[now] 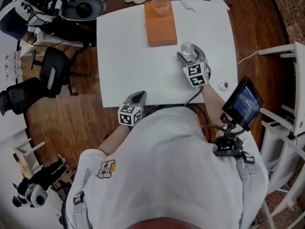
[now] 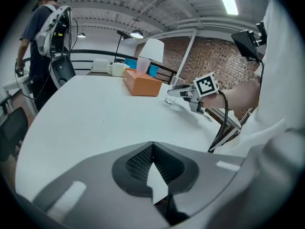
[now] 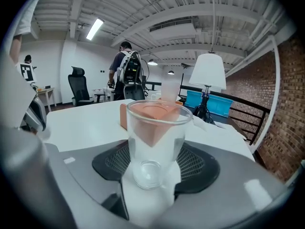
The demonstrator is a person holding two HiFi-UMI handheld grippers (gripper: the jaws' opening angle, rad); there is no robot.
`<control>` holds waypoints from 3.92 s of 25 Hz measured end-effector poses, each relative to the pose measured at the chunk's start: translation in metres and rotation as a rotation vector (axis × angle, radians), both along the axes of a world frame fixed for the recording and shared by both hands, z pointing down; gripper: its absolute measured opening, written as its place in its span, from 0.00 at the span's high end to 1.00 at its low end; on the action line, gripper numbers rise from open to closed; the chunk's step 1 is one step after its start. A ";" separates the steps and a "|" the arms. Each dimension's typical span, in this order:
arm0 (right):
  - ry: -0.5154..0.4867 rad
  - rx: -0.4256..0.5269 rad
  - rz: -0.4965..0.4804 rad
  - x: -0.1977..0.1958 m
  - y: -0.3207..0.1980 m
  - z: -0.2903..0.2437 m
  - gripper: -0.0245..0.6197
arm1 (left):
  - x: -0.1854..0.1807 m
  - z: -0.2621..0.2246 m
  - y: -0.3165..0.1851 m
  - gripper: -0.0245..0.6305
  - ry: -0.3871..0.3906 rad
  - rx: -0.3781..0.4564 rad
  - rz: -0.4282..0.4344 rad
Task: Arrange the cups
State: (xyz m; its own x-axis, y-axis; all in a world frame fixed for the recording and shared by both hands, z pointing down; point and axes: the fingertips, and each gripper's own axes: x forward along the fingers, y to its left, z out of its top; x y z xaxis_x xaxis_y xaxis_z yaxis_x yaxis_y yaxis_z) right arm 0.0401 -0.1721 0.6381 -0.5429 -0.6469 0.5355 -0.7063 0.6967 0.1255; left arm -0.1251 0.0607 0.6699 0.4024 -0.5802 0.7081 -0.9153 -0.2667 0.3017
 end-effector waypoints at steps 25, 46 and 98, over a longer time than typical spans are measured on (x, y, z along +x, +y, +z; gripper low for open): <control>-0.074 0.072 -0.212 -0.099 0.016 -0.111 0.52 | -0.024 0.002 -0.010 0.96 0.115 0.106 -0.080; -0.111 0.108 -0.167 -0.107 -0.104 -0.144 0.52 | -0.050 0.002 -0.007 0.96 0.073 0.085 -0.209; -0.118 0.040 -0.174 -0.107 -0.105 -0.076 0.45 | -0.057 0.007 -0.017 0.96 0.033 0.061 -0.221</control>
State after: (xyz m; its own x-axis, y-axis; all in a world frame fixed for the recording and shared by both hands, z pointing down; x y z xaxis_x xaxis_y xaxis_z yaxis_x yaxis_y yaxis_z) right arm -0.0666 -0.2771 0.5623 -0.7059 -0.5574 0.4369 -0.5872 0.8056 0.0791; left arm -0.1818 0.0433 0.6773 0.2830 -0.6981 0.6577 -0.9435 -0.0794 0.3216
